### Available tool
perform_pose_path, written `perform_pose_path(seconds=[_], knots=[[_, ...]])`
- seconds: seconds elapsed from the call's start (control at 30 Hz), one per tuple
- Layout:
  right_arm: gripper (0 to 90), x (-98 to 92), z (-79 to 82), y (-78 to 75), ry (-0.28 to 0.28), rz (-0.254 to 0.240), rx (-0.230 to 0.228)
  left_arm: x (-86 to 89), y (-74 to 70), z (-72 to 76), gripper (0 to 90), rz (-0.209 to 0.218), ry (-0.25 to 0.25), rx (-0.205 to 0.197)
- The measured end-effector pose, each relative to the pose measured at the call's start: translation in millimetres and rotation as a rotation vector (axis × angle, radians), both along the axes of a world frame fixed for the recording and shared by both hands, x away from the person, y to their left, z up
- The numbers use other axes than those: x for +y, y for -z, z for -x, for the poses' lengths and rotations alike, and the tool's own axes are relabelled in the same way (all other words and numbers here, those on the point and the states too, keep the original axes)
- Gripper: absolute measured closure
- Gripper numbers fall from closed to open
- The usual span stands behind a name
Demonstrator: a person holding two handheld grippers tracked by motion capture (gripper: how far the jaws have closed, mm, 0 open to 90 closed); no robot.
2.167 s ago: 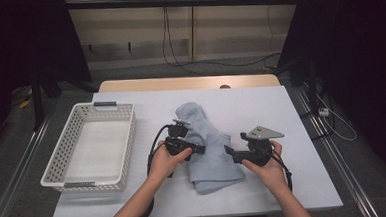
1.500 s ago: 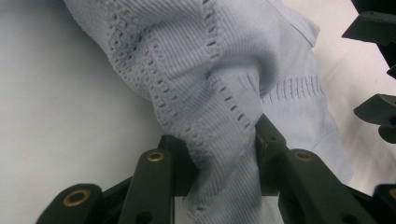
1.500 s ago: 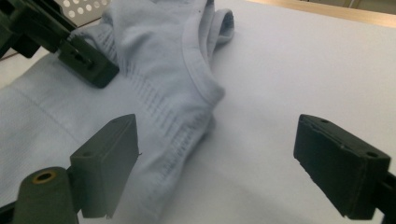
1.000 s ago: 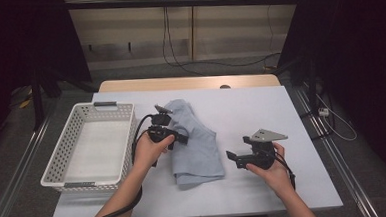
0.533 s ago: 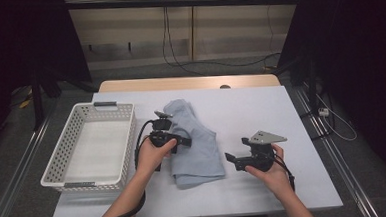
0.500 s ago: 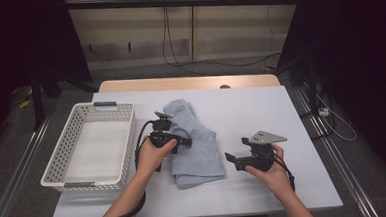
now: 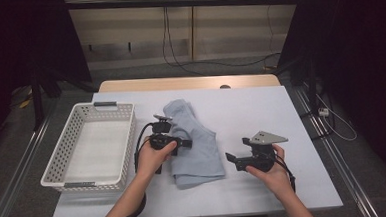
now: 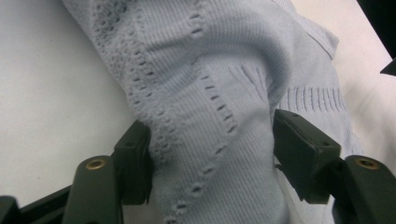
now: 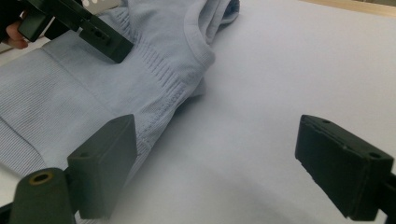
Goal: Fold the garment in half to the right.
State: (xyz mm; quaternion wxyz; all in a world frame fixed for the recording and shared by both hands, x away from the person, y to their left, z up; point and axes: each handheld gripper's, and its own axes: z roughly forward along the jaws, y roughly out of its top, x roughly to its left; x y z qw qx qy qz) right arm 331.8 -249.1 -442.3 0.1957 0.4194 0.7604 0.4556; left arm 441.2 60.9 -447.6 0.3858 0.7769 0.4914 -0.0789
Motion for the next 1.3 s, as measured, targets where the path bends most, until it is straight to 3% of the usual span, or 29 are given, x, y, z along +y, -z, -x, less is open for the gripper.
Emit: perform_pose_path(seconds=[0.33,0.4,0.47,0.67,0.9,1.03,1.3], knots=[[12.8,-0.6,-0.2,-0.4,0.0,-0.001,-0.001,-3.9,-1.2,3.2,38.7,-0.049,-0.001,-0.028],[12.8,-0.5,0.0,-0.5,0.002,-0.003,-0.001,-5.2,-1.7,3.7,41.9,-0.042,-0.009,-0.003],[12.8,-0.4,-0.1,-0.6,0.002,-0.002,-0.003,-6.2,-0.3,3.6,51.8,-0.019,0.0,0.031],[12.8,-0.1,-0.8,-0.5,0.001,-0.002,-0.004,-7.2,-2.7,3.6,64.3,-0.011,-0.014,0.066],[12.2,0.0,-0.9,-1.1,0.001,-0.007,-0.007,-10.0,-17.4,0.7,70.5,-0.024,0.007,0.092],[11.5,-1.1,-0.5,-1.5,0.005,-0.013,-0.009,-11.0,-31.4,-3.7,71.2,-0.065,0.06,0.127],[11.1,-1.7,0.2,-2.6,0.004,-0.019,-0.012,-6.1,-57.8,-11.2,71.8,-0.149,0.102,0.14]])
